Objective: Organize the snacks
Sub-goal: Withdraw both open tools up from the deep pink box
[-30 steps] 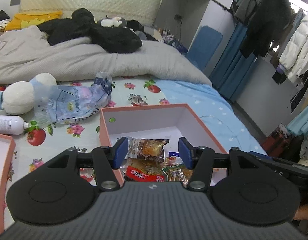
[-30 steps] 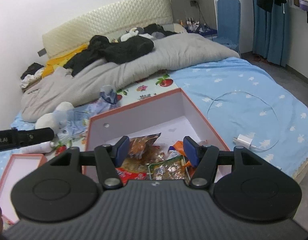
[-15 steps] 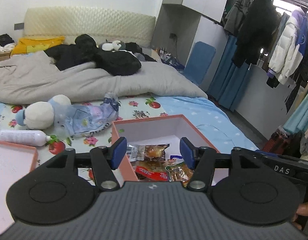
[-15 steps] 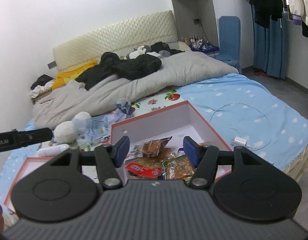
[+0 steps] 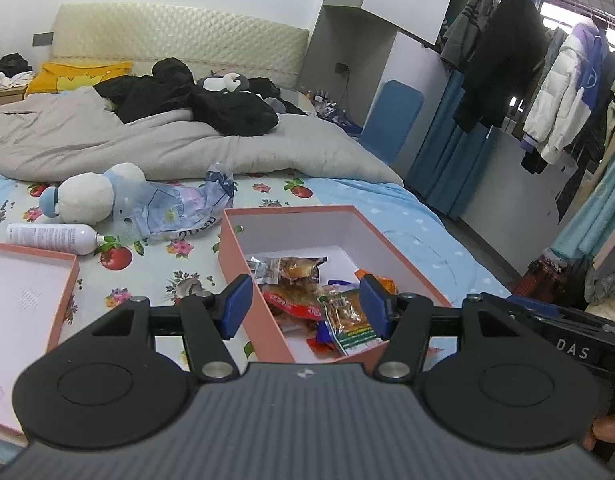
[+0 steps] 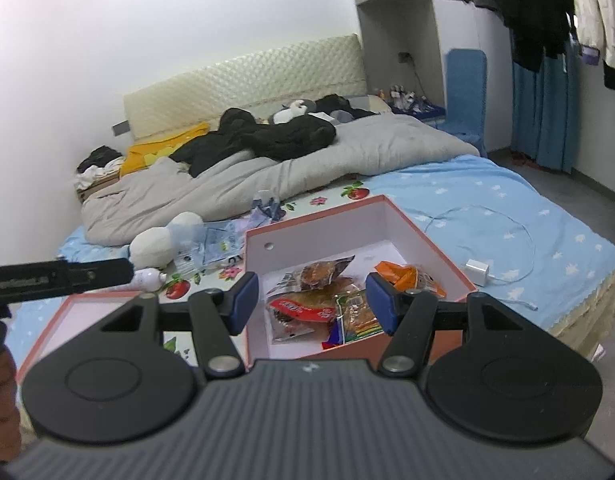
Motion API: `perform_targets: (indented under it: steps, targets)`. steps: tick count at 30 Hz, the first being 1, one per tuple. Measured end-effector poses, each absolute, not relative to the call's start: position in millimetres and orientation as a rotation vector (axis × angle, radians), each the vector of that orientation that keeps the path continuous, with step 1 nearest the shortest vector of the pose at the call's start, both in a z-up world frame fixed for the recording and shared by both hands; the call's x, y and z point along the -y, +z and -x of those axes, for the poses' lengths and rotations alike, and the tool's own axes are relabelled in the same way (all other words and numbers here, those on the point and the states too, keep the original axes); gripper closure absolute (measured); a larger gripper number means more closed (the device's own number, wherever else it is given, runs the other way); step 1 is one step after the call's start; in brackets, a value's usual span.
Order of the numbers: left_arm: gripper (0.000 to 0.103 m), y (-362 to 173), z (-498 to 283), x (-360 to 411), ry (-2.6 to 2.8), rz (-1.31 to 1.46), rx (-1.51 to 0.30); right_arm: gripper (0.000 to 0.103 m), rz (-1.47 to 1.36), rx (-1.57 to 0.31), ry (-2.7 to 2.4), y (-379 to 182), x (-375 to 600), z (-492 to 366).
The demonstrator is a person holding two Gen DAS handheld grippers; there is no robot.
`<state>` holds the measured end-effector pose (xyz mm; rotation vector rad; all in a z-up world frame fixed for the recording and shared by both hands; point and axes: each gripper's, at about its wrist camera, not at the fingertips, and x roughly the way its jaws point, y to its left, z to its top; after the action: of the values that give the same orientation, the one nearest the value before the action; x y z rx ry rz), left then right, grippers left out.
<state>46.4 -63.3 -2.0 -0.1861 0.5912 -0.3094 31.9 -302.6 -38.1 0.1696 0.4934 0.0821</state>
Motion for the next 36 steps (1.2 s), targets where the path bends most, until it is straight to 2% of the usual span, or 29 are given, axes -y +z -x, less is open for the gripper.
perform_targets:
  steps: [14, 36]
  targets:
    - [0.038, -8, -9, 63, -0.291, 0.159, -0.572, 0.041, -0.199, -0.490, 0.083, -45, 305, 5]
    - [0.037, -17, -27, 58, -0.266, 0.115, -0.579, 0.041, -0.186, -0.503, 0.054, -56, 289, -9]
